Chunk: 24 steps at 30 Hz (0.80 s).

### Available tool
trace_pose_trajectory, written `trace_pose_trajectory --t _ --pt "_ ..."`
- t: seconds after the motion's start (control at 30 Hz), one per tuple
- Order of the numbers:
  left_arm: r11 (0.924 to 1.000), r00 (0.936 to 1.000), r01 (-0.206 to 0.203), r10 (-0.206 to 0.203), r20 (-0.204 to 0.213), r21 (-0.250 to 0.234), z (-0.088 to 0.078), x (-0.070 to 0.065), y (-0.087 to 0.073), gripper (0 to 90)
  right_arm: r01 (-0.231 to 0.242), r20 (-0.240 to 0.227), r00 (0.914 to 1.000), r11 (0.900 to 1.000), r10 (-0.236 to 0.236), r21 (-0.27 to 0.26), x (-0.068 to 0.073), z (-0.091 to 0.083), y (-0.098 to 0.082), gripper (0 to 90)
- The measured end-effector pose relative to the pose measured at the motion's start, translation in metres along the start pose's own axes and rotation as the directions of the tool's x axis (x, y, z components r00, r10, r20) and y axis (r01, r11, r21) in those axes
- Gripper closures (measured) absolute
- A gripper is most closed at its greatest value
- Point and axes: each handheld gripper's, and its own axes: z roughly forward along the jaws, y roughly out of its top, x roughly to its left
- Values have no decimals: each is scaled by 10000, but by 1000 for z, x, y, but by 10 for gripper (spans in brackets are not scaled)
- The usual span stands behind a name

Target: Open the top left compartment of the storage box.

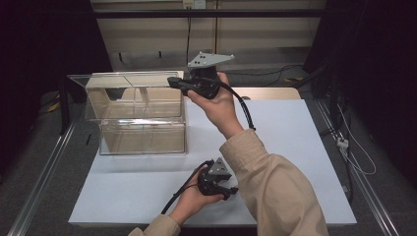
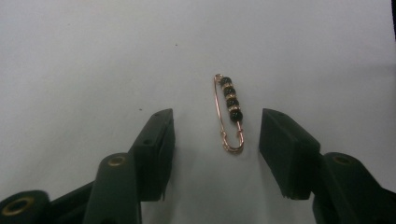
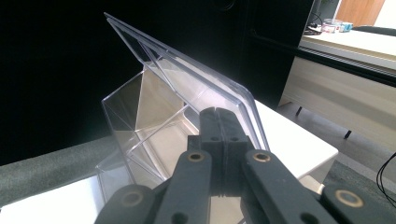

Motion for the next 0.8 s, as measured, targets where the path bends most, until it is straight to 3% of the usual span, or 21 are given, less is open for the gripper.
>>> trace_pose_trajectory --t 0.13,0.3,0.33,0.37,0.43,0.47,0.5,0.53,0.63,0.67,0.8 --pt "9999 9998 -41 38 -193 -128 4 -2 2 565 -20 -8 10000 10000 20 21 0 0 0 900" --pt "9997 9998 68 -72 -190 -213 5 -1 2 787 6 -8 10000 10000 -6 51 1 0 0 900" --pt "9998 9999 0 4 -164 191 2 0 3 790 17 -7 10000 10000 -17 54 1 0 1 900" --pt "9999 9999 80 -81 -137 -129 4 0 2 792 0 -11 10000 10000 0 42 0 -1 1 900" --pt "9998 10000 -71 72 -51 192 1 2 3 794 2 -17 10000 10000 -2 42 0 -1 1 900" --pt "10000 10000 51 -51 56 9 0 3 1 795 -3 -18 10000 10000 3 42 0 -1 1 900" --pt "9995 10000 18 -20 56 312 -3 5 2 795 14 -19 10000 10000 -14 41 1 -1 1 900" --pt "9999 9999 137 -137 76 -1 -2 6 0 796 2 -29 10000 10000 -2 34 0 -1 0 900" --pt "9994 9997 217 -219 92 282 -10 9 -2 796 9 -15 10000 10000 -9 28 0 0 0 900" --pt "9996 9996 265 -266 117 85 -10 9 -4 797 22 -23 10000 10000 -22 38 0 0 0 900" --pt "9992 9993 352 -355 111 199 -21 11 -9 796 23 0 10000 10000 -23 55 1 0 0 900"
